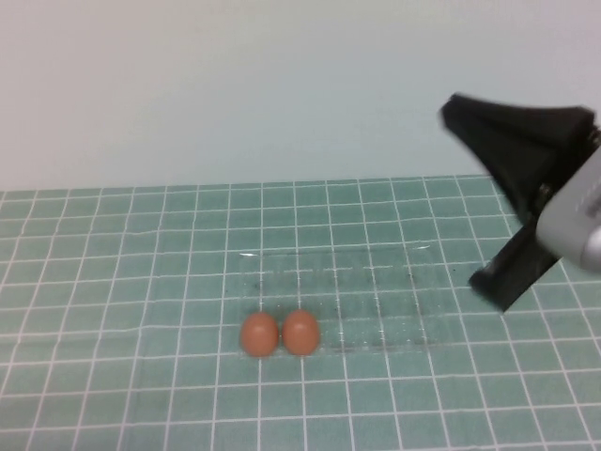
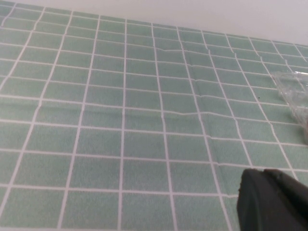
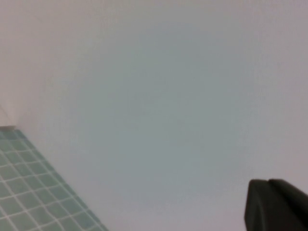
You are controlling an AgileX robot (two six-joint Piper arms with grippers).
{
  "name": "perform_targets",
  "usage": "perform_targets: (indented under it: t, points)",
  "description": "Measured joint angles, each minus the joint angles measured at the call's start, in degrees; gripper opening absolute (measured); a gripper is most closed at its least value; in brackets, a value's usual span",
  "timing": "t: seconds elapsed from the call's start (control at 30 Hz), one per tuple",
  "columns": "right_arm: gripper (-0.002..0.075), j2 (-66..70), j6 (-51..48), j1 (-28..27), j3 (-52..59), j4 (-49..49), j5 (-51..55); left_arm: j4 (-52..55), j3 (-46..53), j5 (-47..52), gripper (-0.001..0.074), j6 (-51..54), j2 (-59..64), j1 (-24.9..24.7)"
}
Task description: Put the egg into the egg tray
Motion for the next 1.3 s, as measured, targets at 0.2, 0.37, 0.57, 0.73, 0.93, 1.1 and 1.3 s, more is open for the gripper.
perform_targets:
  t: [0.2,0.37,0.57,0.73,0.93,1.1,1.3]
  points:
    - [-0.0001,-1.2,-28.4,-0.2,0.9,30.8,-9.0,0.0,0.0,0.0,-0.0001,0.0,0.0,0.0]
    - [-0.0001,-6.2,-36.6,-4.5,3.7,43.3,-11.6,0.0,0.0,0.0,-0.0001,0.0,0.0,0.0]
    - [-0.0001,-15.1,-37.5,-16.5,10.8,45.9,-4.4,0.0,0.0,0.0,-0.0001,0.0,0.0,0.0]
    - [-0.0001,-24.3,-37.5,-27.9,16.4,46.3,2.4,0.0,0.0,0.0,-0.0001,0.0,0.0,0.0]
    - [-0.0001,-36.8,-33.4,-41.8,21.7,46.5,8.6,0.0,0.0,0.0,-0.0001,0.0,0.0,0.0]
    - [-0.0001,-42.9,-31.6,-45.0,23.2,46.5,10.8,0.0,0.0,0.0,-0.0001,0.0,0.0,0.0]
    - [-0.0001,-43.4,-31.5,-45.0,23.6,46.5,15.5,0.0,0.0,0.0,-0.0001,0.0,0.0,0.0]
